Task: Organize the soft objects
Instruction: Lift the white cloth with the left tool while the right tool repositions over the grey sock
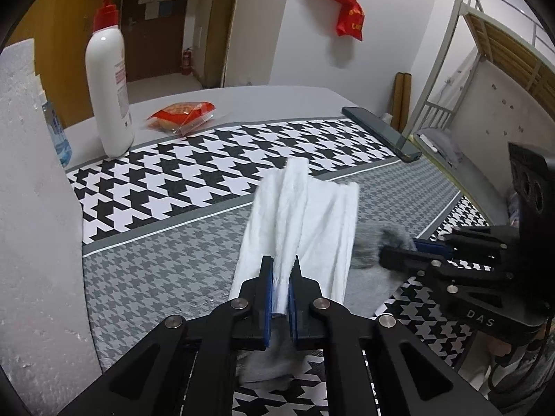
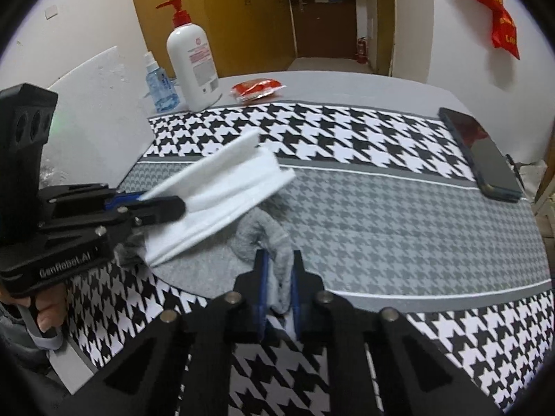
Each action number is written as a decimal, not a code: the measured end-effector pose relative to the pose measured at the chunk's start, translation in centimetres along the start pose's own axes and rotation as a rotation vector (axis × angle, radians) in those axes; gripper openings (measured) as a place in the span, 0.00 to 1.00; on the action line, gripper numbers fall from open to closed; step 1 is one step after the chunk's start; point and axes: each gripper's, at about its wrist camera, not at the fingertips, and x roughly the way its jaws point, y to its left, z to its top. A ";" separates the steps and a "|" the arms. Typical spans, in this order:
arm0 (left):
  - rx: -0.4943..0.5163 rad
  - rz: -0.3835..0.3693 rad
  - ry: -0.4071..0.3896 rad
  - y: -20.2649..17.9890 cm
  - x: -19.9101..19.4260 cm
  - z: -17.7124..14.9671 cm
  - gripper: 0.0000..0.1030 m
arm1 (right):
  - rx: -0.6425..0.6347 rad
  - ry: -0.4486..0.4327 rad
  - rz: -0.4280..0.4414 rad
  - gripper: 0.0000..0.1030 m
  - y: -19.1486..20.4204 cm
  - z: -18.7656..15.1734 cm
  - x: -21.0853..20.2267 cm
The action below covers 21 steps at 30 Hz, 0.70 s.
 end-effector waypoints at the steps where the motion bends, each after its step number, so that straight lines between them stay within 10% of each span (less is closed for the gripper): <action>1: -0.006 0.003 -0.005 0.2 -0.1 0.1 0.07 | 0.003 -0.002 -0.008 0.14 -0.3 -0.2 -0.2; 13: -0.013 0.049 -0.012 0.7 -0.3 0.1 0.07 | 0.083 -0.018 -0.222 0.15 -5.1 -2.8 -5.0; 18: -0.006 0.051 0.003 0.5 0.1 0.0 0.07 | 0.066 -0.052 -0.291 0.70 -4.8 -3.2 -6.0; 21: -0.010 0.054 0.019 0.7 0.6 -0.1 0.07 | 0.050 -0.092 -0.272 0.71 -3.9 -3.4 -6.9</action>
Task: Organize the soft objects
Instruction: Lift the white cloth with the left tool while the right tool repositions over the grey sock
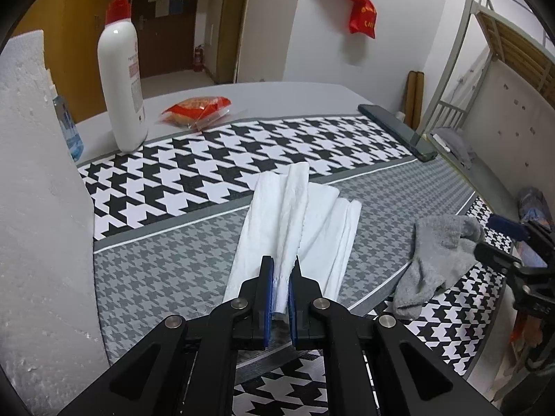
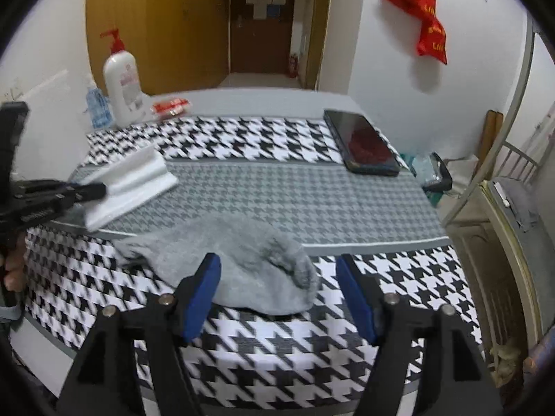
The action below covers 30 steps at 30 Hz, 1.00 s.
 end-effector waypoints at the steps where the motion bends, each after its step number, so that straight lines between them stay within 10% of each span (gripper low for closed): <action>1: 0.002 0.001 0.002 0.0 0.1 0.0 0.07 | -0.009 -0.009 0.007 0.71 0.3 0.0 -0.3; 19: 0.033 0.013 0.017 -0.4 0.4 0.0 0.11 | -0.060 0.049 0.087 0.71 3.7 0.4 3.7; 30: 0.047 -0.018 0.014 -0.6 0.2 0.0 0.50 | -0.010 0.057 0.135 0.74 2.8 0.2 4.1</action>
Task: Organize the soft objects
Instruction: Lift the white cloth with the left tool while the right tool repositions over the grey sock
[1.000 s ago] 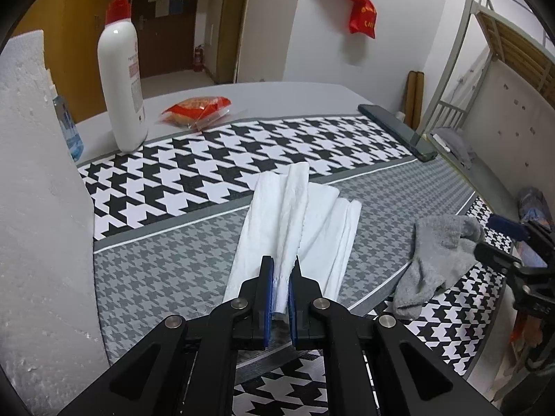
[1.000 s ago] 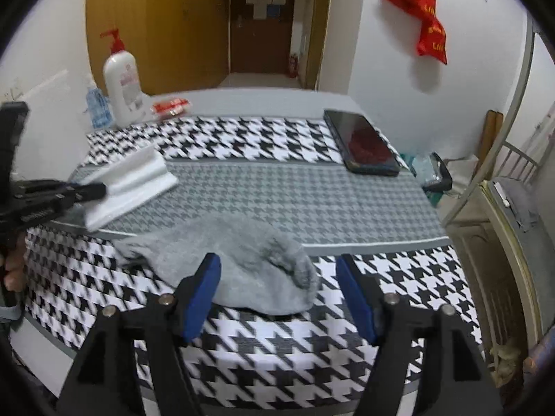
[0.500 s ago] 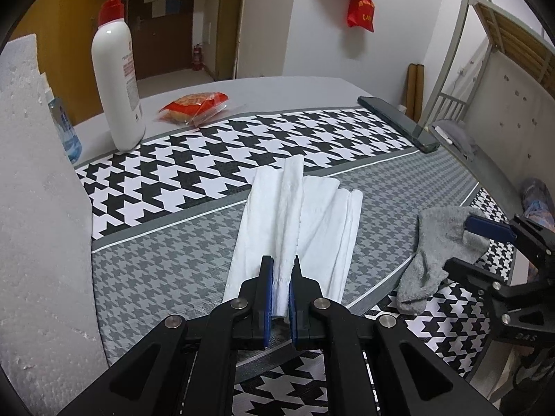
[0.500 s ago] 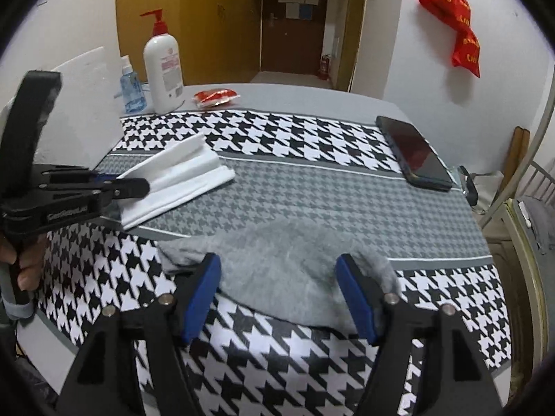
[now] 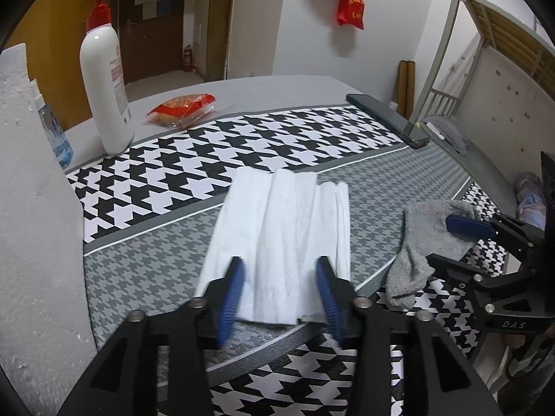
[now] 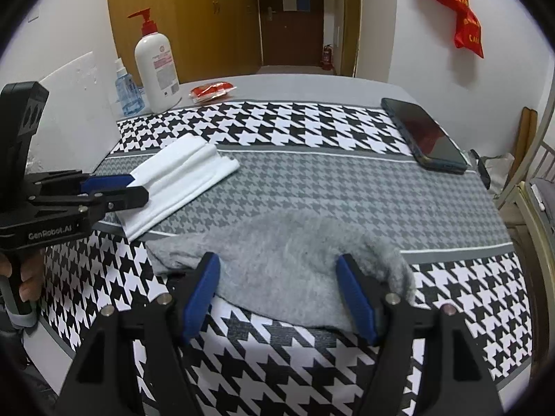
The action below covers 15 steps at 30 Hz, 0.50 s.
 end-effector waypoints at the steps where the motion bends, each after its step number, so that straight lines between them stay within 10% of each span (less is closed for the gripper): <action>1: 0.000 0.006 -0.001 0.0 0.0 0.0 0.51 | 0.000 0.000 -0.002 0.75 0.0 0.0 0.0; 11: 0.053 0.078 0.011 -0.8 0.5 -0.2 0.50 | 0.002 -0.002 -0.001 0.77 0.0 0.0 0.1; 15: 0.057 0.119 0.008 -0.5 0.5 -0.1 0.33 | -0.001 -0.001 0.001 0.77 0.0 -0.1 0.0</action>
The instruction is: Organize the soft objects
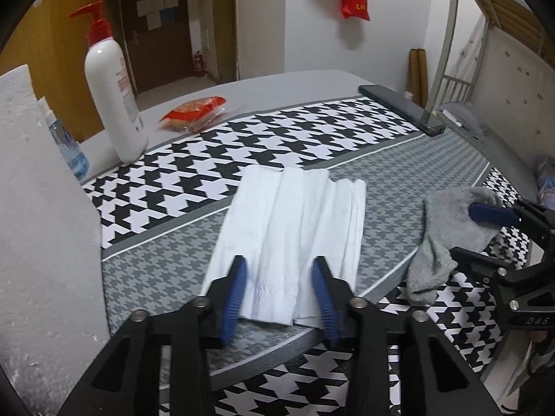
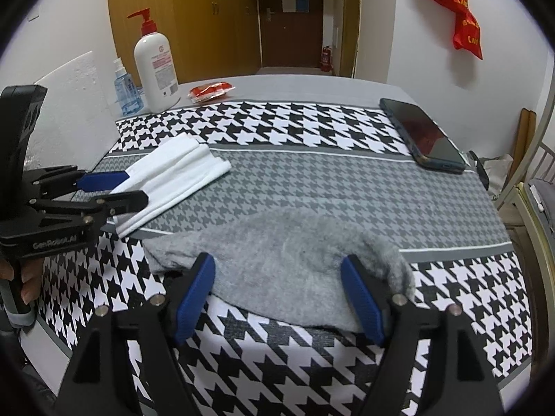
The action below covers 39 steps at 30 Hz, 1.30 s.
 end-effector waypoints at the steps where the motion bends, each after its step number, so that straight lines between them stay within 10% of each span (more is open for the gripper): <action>1: 0.001 0.006 -0.001 0.0 0.0 0.0 0.29 | -0.001 0.000 0.000 0.77 0.0 0.0 0.0; 5: 0.016 -0.001 -0.003 -0.2 -0.1 -0.1 0.06 | 0.001 0.004 -0.007 0.77 0.1 0.1 0.0; 10: 0.014 -0.046 -0.010 -0.4 -0.4 -0.2 0.06 | 0.000 0.002 -0.008 0.74 0.3 0.0 -0.1; 21: 0.016 -0.081 -0.051 -0.9 -1.7 -0.2 0.06 | -0.026 0.004 0.056 0.27 1.8 0.1 -0.3; 26: 0.001 -0.087 -0.061 -0.4 -2.1 -0.1 0.06 | -0.018 -0.027 0.076 0.28 1.9 0.6 -1.4; 30: -0.006 -0.088 -0.072 -0.1 -2.4 -0.1 0.06 | -0.026 -0.047 0.079 0.65 2.2 1.0 -1.9; 39: -0.015 -0.078 -0.063 0.0 -2.1 0.0 0.06 | -0.056 0.016 0.104 0.66 3.7 1.2 0.8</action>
